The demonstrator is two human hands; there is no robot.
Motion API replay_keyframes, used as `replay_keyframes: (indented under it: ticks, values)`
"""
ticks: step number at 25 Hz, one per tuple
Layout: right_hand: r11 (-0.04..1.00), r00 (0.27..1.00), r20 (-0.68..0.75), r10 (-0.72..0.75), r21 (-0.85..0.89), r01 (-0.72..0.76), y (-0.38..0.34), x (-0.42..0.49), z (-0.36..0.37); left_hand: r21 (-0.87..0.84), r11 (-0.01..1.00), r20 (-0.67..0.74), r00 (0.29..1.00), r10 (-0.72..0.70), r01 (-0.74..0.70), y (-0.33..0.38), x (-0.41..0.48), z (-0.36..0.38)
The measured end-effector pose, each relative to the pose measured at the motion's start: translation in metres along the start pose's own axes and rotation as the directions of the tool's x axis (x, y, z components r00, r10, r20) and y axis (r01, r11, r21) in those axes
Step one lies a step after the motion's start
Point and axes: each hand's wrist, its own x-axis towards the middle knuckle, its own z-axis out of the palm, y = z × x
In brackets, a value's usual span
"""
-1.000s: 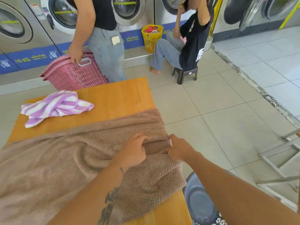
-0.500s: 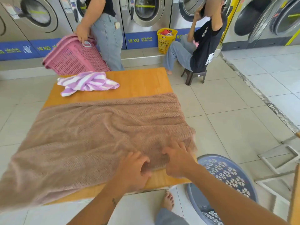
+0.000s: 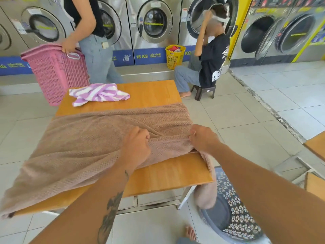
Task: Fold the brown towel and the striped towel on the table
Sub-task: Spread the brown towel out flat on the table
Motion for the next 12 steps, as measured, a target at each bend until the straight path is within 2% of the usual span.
replay_keyframes:
  ticks: [1, 2, 3, 5, 7, 8, 10, 12]
  values:
    - [0.997, 0.993, -0.106, -0.053, -0.057, 0.048, -0.002, -0.003, 0.005, 0.037, 0.999, -0.009, 0.999, -0.039, 0.04, 0.0, 0.005, 0.004]
    - [0.991, 0.985, -0.132, -0.113, -0.087, 0.102, -0.003, -0.007, 0.016, 0.055, 0.995, -0.025, 0.996, -0.083, 0.084, 0.0, 0.008, 0.009]
    - [0.982, 0.981, -0.09, -0.17, -0.097, 0.161, -0.002, -0.011, 0.029, 0.053, 0.99, -0.032, 0.991, -0.126, 0.128, 0.001, 0.01, 0.015]
    - [0.965, 0.972, 0.094, -0.215, -0.13, 0.226, 0.006, -0.019, 0.059, -0.024, 0.981, 0.016, 0.981, -0.194, 0.194, 0.002, 0.008, 0.03]
    - [0.954, 0.96, 0.2, -0.197, -0.185, 0.234, 0.021, -0.022, 0.082, -0.055, 0.982, 0.158, 0.973, -0.168, 0.178, 0.001, -0.005, 0.049]
    - [0.947, 0.961, 0.189, -0.201, -0.213, 0.239, 0.027, -0.021, 0.086, -0.055, 0.988, 0.22, 0.967, -0.127, 0.142, 0.001, -0.014, 0.059]
    - [0.922, 0.96, 0.155, -0.233, -0.278, 0.269, 0.037, -0.008, 0.088, -0.013, 0.998, 0.244, 0.968, -0.054, 0.059, -0.001, -0.028, 0.079]
    - [0.886, 0.954, 0.152, -0.258, -0.356, 0.297, 0.041, 0.013, 0.084, 0.095, 0.995, 0.265, 0.962, -0.065, 0.041, 0.0, -0.032, 0.094]
